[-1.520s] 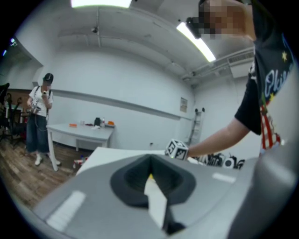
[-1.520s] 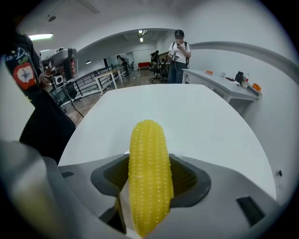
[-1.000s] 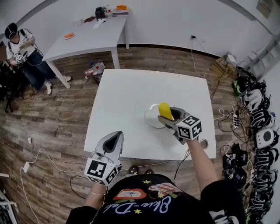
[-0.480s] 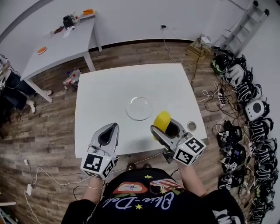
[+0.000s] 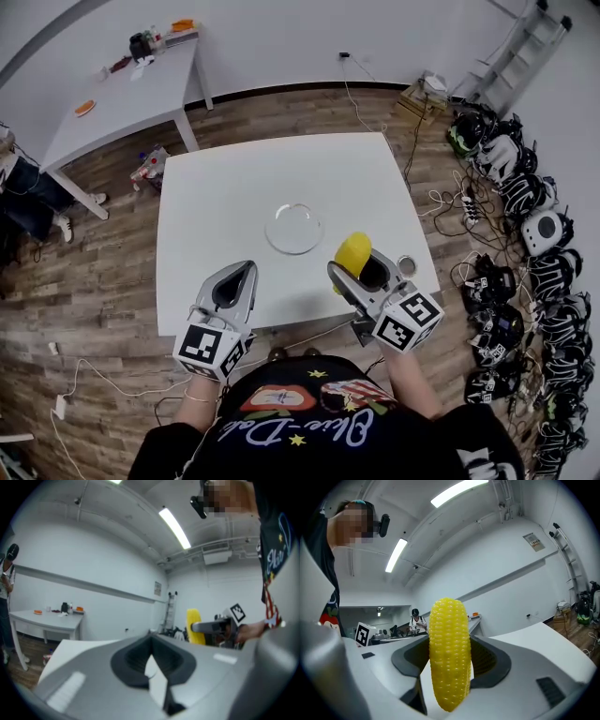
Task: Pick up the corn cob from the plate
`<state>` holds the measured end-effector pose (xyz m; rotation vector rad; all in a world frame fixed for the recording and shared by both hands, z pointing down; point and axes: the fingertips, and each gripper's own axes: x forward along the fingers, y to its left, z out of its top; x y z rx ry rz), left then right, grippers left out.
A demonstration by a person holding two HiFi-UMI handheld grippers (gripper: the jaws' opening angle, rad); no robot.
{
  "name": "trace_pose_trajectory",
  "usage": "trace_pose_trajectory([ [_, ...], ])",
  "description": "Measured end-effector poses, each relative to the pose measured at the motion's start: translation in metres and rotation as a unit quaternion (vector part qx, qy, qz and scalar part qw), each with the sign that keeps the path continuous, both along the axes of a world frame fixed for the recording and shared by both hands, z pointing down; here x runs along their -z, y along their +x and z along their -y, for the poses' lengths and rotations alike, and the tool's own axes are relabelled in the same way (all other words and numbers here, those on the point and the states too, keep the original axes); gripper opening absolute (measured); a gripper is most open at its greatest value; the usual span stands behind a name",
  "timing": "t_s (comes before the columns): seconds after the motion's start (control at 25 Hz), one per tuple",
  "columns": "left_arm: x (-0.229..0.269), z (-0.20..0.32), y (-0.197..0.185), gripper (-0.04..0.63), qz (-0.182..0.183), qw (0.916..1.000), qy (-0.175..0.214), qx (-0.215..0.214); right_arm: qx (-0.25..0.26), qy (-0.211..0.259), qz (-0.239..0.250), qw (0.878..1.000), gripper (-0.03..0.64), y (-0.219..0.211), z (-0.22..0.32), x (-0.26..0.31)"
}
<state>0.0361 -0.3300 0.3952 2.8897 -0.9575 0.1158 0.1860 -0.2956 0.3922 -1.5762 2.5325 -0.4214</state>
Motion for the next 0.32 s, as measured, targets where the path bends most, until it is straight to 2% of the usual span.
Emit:
trace_pose_trajectory([
  [0.32,-0.002,0.001,-0.012,-0.003,0.003,0.9999,-0.005,0.011,-0.007,-0.006,-0.009,1.0,0.259,-0.004,0.001,-0.003],
])
